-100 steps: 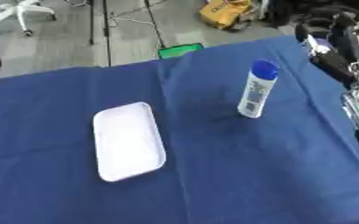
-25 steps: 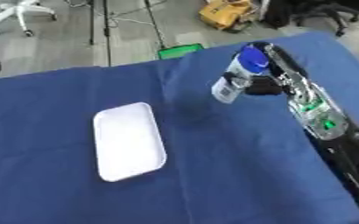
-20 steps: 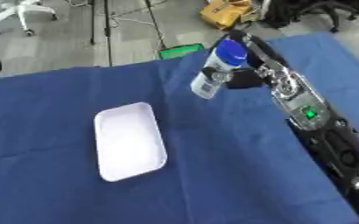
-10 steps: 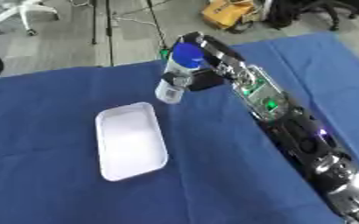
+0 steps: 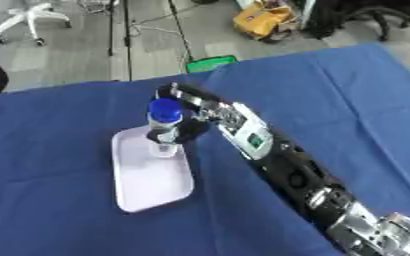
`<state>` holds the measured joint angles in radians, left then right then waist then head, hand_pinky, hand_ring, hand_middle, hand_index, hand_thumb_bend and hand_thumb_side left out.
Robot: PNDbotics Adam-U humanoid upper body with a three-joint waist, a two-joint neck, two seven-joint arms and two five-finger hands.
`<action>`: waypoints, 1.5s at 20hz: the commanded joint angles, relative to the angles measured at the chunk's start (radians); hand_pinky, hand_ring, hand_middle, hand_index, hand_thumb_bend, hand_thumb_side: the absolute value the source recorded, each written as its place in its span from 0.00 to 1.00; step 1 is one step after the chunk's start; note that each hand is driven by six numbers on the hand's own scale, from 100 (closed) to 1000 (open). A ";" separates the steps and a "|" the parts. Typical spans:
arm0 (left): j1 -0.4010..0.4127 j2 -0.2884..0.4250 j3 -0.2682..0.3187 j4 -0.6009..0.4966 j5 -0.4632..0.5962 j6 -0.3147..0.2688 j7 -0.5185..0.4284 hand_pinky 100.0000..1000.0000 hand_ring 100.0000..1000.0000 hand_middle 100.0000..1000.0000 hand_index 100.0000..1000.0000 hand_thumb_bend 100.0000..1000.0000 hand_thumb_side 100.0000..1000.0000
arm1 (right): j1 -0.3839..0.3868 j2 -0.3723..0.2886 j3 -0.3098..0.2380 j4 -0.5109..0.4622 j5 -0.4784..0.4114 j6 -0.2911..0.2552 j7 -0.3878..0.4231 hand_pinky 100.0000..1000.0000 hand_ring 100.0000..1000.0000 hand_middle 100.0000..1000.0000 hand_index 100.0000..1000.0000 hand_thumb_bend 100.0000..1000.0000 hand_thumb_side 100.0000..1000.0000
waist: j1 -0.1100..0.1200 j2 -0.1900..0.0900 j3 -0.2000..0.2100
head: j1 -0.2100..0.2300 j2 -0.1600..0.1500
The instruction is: Pick up objects on the table and place them in the box.
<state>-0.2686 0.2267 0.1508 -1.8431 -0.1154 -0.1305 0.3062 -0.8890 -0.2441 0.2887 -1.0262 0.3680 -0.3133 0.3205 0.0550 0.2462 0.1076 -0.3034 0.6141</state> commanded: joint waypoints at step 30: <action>-0.004 0.013 0.018 -0.013 -0.005 -0.002 0.013 0.72 0.71 0.68 0.76 0.43 0.88 | 0.105 -0.208 -0.174 -0.428 -0.174 0.072 -0.190 0.87 0.86 0.87 0.83 0.55 0.39 | -0.026 -0.023 -0.041 | 0.031 -0.034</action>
<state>-0.2661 0.2267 0.1580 -1.8432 -0.1158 -0.1315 0.3133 -0.7716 -0.4057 0.1413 -1.4026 0.2103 -0.2423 0.1529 0.0438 0.2462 0.0665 -0.2807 0.5882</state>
